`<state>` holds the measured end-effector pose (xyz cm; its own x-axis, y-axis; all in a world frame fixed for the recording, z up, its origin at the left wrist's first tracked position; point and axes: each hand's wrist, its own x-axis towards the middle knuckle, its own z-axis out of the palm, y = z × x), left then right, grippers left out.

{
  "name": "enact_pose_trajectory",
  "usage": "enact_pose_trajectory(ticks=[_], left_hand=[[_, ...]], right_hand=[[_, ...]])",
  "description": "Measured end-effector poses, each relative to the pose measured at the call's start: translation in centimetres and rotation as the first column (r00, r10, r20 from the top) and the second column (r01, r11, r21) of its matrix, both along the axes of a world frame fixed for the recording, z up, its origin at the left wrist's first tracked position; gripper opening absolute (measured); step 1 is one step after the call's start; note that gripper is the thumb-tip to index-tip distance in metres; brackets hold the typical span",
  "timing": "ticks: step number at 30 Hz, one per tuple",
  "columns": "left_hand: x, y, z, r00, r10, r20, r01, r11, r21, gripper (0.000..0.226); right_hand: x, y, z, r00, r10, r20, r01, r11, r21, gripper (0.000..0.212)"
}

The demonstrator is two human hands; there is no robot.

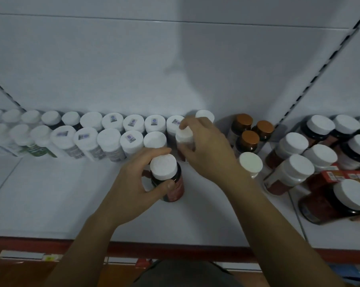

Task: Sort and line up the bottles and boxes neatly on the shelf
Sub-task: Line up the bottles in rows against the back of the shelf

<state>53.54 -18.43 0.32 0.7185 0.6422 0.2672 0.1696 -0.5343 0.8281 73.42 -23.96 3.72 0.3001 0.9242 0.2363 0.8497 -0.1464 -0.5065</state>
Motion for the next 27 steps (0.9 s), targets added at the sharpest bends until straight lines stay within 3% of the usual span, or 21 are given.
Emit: enact_pose_trajectory(ticks=[4,8,10,12,15,17,20,22,24,27], left_hand=[[-0.5,0.7,0.3,0.996,-0.067,-0.052,0.068,0.997,0.020,0.063],[-0.1,1.0,0.4,0.993,-0.106,-0.050,0.109,0.993,0.048,0.065],[-0.3,1.3,0.8,0.989,-0.128,-0.076,0.134,0.988,0.082,0.062],[-0.6,1.9,1.6,0.983,-0.148,-0.107,0.162,0.977,0.139,0.052],[-0.2,3.4,3.0,0.990,-0.138,-0.022,0.139,0.958,0.250,0.025],[1.1,4.8,3.6,0.996,-0.092,-0.006,0.088,0.932,0.351,0.019],[3.5,6.9,4.1,0.989,-0.116,-0.090,0.142,0.908,0.394,0.030],[4.7,8.0,3.9,0.955,-0.222,-0.198,0.282,0.886,0.368,0.040],[5.6,8.7,3.5,0.910,-0.304,-0.282,0.394,0.844,0.362,0.041],[6.2,9.3,3.1,0.909,-0.311,-0.278,0.400,0.839,0.369,0.040]], right_hand=[[-0.4,0.3,-0.8,1.000,-0.021,-0.010,0.021,1.000,0.007,0.036],[-0.4,0.2,-0.4,0.977,0.024,-0.213,-0.012,0.998,0.060,0.035],[-0.2,0.3,-0.2,0.972,0.066,-0.227,-0.062,0.998,0.025,0.030],[0.6,0.2,0.1,0.974,0.049,-0.220,-0.051,0.999,-0.006,0.022],[2.0,0.0,1.2,0.970,-0.084,-0.227,0.108,0.989,0.096,0.013],[2.6,0.7,1.9,0.967,-0.228,-0.114,0.242,0.961,0.134,0.020],[3.3,2.7,1.4,0.961,-0.275,0.026,0.276,0.961,-0.033,0.047],[3.5,3.6,0.9,0.972,-0.233,0.023,0.234,0.961,-0.147,0.051],[3.6,3.7,0.5,0.976,-0.216,0.003,0.214,0.965,-0.152,0.051],[3.5,3.5,0.5,0.979,-0.200,-0.030,0.196,0.975,-0.101,0.050]])
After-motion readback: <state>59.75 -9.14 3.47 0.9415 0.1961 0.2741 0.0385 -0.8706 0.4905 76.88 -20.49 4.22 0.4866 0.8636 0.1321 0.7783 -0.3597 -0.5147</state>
